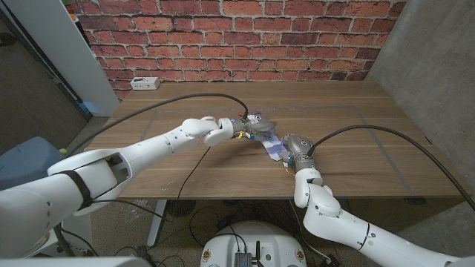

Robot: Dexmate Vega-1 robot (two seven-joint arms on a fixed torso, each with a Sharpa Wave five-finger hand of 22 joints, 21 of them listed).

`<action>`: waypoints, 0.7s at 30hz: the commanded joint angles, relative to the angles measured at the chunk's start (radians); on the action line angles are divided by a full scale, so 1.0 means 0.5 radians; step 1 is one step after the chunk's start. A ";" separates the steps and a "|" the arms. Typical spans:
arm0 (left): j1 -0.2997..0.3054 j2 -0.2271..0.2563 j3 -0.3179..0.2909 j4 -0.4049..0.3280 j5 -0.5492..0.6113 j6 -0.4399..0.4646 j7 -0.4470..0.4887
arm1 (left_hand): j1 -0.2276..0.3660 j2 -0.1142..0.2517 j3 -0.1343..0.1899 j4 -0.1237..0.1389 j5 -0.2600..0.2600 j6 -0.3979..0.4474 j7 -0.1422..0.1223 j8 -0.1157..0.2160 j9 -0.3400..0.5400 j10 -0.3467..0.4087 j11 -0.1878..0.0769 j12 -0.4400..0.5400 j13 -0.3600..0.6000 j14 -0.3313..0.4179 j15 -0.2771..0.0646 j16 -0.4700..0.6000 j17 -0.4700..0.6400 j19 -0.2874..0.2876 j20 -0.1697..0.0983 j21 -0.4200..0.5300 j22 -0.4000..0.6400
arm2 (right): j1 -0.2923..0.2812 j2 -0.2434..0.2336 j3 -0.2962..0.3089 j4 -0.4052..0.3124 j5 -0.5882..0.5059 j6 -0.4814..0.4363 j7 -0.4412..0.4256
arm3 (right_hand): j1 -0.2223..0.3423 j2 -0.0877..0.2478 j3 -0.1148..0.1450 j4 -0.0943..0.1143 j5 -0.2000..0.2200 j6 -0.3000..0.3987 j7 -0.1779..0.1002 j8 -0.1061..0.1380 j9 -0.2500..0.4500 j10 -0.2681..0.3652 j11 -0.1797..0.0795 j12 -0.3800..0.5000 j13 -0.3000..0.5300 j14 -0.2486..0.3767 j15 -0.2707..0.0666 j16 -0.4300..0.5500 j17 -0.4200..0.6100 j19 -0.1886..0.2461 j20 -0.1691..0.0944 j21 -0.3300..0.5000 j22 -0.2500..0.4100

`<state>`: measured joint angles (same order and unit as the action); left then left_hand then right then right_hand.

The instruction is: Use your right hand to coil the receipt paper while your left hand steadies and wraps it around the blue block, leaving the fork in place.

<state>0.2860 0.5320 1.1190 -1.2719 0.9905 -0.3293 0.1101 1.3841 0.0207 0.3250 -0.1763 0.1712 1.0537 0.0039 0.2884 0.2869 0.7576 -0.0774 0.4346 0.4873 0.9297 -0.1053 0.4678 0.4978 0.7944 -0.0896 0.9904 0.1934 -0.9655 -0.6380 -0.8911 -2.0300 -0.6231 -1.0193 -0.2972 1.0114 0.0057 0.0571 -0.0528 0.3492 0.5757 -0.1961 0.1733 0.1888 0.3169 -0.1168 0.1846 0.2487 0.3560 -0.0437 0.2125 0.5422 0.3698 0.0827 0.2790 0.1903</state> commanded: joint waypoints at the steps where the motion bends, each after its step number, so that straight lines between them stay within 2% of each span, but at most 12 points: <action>1: -0.005 -0.003 0.009 0.021 0.012 -0.043 0.010 | 0.086 0.002 -0.028 0.002 0.004 0.263 0.272 -0.009 0.007 0.047 0.009 0.036 0.015 0.095 -0.267 0.011 0.010 0.009 -0.246 0.049 0.010 | 0.167 -0.107 0.019 -0.204 0.327 -0.426 0.425 | -0.276 -0.134 -0.176 0.089 0.085 -0.477 0.001 -0.009 0.006 -0.356 0.011 -0.011 -0.023 -0.361 -0.048 -0.048 -0.026 -0.303 0.042 -0.139 0.001; 2: -0.005 -0.003 0.009 0.021 0.012 -0.044 0.011 | 0.095 0.002 -0.031 0.002 0.005 0.264 0.273 -0.011 0.007 0.044 0.011 0.037 0.015 0.096 -0.265 0.010 0.011 0.009 -0.247 0.055 0.010 | 0.178 -0.114 0.010 -0.208 0.351 -0.435 0.413 | -0.369 -0.184 -0.250 0.124 0.072 -0.613 -0.008 -0.006 0.008 -0.481 0.020 -0.010 -0.029 -0.498 -0.014 -0.055 -0.034 -0.418 0.037 -0.169 0.002; 3: -0.002 -0.004 0.008 0.025 0.014 -0.042 0.019 | 0.109 0.000 -0.040 0.005 0.005 0.268 0.273 -0.015 0.008 0.055 0.016 0.042 0.014 0.104 -0.265 0.011 0.013 0.010 -0.246 0.067 0.010 | 0.116 -0.119 0.134 -0.249 0.455 -0.423 0.408 | -0.445 -0.217 -0.308 0.155 0.058 -0.713 0.000 -0.003 0.008 -0.582 0.036 -0.011 -0.032 -0.599 0.019 -0.056 -0.039 -0.524 0.050 -0.187 0.003; 4: -0.002 -0.005 0.008 0.030 0.010 -0.044 0.020 | 0.117 -0.003 -0.045 0.005 0.005 0.271 0.277 -0.017 0.009 0.062 0.019 0.045 0.012 0.112 -0.266 0.014 0.017 0.011 -0.246 0.074 0.011 | 0.096 -0.147 0.169 -0.273 0.504 -0.395 0.395 | -0.470 -0.228 -0.331 0.166 0.054 -0.754 0.005 -0.003 0.009 -0.614 0.029 -0.008 -0.033 -0.644 0.024 -0.057 -0.041 -0.564 0.046 -0.189 0.003; 5: 0.000 -0.006 0.008 0.035 0.008 -0.046 0.028 | 0.123 -0.004 -0.049 0.006 0.006 0.270 0.280 -0.020 0.009 0.061 0.021 0.047 0.013 0.127 -0.270 0.017 0.017 0.014 -0.245 0.082 0.012 | 0.061 -0.152 0.221 -0.291 0.552 -0.373 0.358 | -0.508 -0.248 -0.365 0.182 0.048 -0.808 0.012 -0.003 0.009 -0.652 0.048 -0.004 -0.034 -0.675 0.027 -0.050 -0.042 -0.607 0.063 -0.190 0.003; 9: 0.000 -0.008 0.007 0.044 -0.006 -0.056 0.019 | 0.152 -0.008 -0.064 0.009 0.007 0.281 0.290 -0.027 0.012 0.079 0.027 0.054 0.010 0.139 -0.270 0.016 0.023 0.019 -0.244 0.112 0.014 | -0.120 -0.173 0.454 -0.340 0.739 -0.174 0.173 | -0.577 -0.265 -0.412 0.213 0.040 -0.844 0.031 0.006 0.011 -0.681 0.067 0.004 -0.034 -0.707 0.057 -0.043 -0.046 -0.620 0.088 -0.178 0.003; 11: 0.000 -0.006 0.007 0.045 -0.005 -0.059 0.026 | 0.171 -0.011 -0.074 0.011 0.009 0.291 0.299 -0.030 0.014 0.084 0.030 0.060 0.014 0.150 -0.270 0.014 0.025 0.022 -0.245 0.131 0.015 | -0.271 -0.158 0.635 -0.338 0.868 0.047 0.046 | -0.631 -0.273 -0.443 0.238 0.034 -0.829 0.045 0.023 0.013 -0.663 0.087 0.020 -0.035 -0.691 0.070 -0.027 -0.048 -0.606 0.106 -0.165 0.003; 14: 0.002 -0.006 0.005 0.047 -0.012 -0.062 0.028 | 0.198 -0.015 -0.087 0.013 0.011 0.299 0.308 -0.039 0.018 0.095 0.042 0.067 0.017 0.169 -0.271 0.012 0.028 0.018 -0.243 0.157 0.014 | -0.436 -0.123 0.807 -0.310 0.996 0.318 -0.140 | -0.668 -0.275 -0.464 0.256 0.030 -0.816 0.058 0.031 0.013 -0.645 0.104 0.030 -0.036 -0.681 0.077 -0.018 -0.050 -0.601 0.115 -0.159 0.003; 15: 0.004 -0.004 0.005 0.044 -0.010 -0.060 0.029 | 0.205 -0.016 -0.089 0.013 0.012 0.300 0.312 -0.041 0.018 0.098 0.041 0.069 0.019 0.172 -0.271 0.011 0.032 0.017 -0.243 0.163 0.014 | -0.481 -0.109 0.851 -0.298 1.032 0.406 -0.197 | -0.713 -0.271 -0.488 0.279 0.027 -0.791 0.085 0.043 0.014 -0.621 0.116 0.042 -0.037 -0.664 0.085 -0.006 -0.053 -0.588 0.124 -0.151 0.003; 18: 0.014 0.005 0.004 0.023 0.012 -0.039 0.047 | 0.230 -0.022 -0.093 0.011 0.015 0.310 0.314 -0.046 0.021 0.109 0.041 0.079 0.026 0.186 -0.276 0.002 0.030 0.018 -0.238 0.187 0.015 | -0.607 -0.056 0.967 -0.235 1.135 0.722 -0.366 | -0.759 -0.259 -0.508 0.304 0.025 -0.768 0.112 0.052 0.014 -0.599 0.132 0.052 -0.038 -0.652 0.104 0.003 -0.055 -0.581 0.143 -0.146 0.002; 21: 0.043 0.033 0.003 -0.052 0.093 0.045 0.083 | 0.230 -0.023 -0.094 0.011 0.015 0.311 0.314 -0.045 0.021 0.109 0.041 0.078 0.026 0.186 -0.276 0.002 0.030 0.018 -0.238 0.187 0.015 | -0.652 -0.033 0.996 -0.202 1.169 0.865 -0.474 | -0.800 -0.237 -0.519 0.329 0.027 -0.754 0.138 0.056 0.014 -0.590 0.153 0.055 -0.039 -0.646 0.116 0.010 -0.056 -0.583 0.164 -0.144 0.002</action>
<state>0.2865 0.5303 1.1217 -1.2549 0.9901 -0.3550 0.1234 1.4879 0.0061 0.2834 -0.1696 0.1743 1.1155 0.0660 0.2651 0.2941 0.7997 -0.0568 0.4705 0.4992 0.9561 -0.0785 0.4674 0.5099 0.7946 -0.0894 1.0791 0.1979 -1.1186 -0.6909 -0.5837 -2.1626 -0.2234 -0.9930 -0.3082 0.6281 -0.1180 -0.1941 0.1031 0.3608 0.1951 -0.1422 0.1928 0.1934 0.0166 -0.0453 0.2075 0.2275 0.0262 0.0070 0.2110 0.5141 0.0804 0.1525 0.2011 0.1907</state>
